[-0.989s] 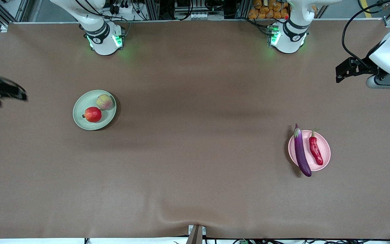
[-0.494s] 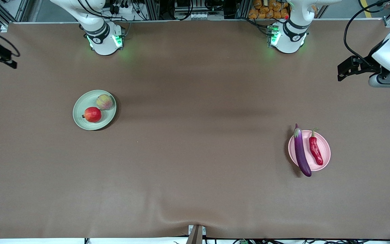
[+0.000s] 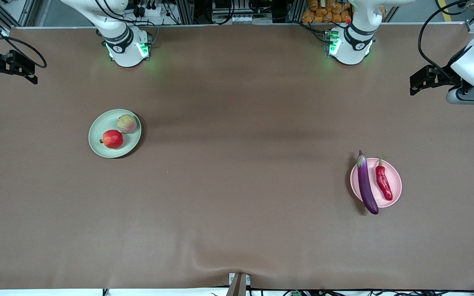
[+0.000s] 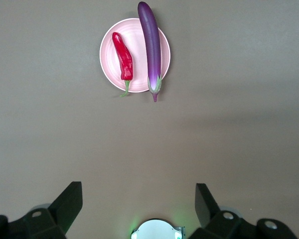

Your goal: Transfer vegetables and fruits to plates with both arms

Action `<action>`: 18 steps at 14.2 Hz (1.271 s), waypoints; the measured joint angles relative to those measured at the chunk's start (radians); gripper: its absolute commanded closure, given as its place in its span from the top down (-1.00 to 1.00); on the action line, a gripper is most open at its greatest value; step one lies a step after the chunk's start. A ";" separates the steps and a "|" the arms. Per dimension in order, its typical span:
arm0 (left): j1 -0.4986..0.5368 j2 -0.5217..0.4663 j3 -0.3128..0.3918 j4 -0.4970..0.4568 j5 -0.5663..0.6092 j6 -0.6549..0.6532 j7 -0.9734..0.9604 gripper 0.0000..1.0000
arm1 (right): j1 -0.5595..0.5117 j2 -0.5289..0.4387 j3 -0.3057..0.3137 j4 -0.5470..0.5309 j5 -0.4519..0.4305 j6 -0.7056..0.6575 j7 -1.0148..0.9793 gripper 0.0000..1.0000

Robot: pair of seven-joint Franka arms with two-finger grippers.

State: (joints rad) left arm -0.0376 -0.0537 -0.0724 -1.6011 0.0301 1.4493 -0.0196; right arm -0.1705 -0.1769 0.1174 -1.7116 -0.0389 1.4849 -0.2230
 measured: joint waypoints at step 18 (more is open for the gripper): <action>0.003 0.000 0.001 0.003 0.000 0.000 0.000 1.00 | 0.169 0.087 -0.148 0.131 -0.004 -0.018 0.008 1.00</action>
State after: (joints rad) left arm -0.0344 -0.0537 -0.0712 -1.5983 0.0301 1.4490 -0.0196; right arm -0.0014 -0.0904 -0.0310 -1.5809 -0.0429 1.4665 -0.2155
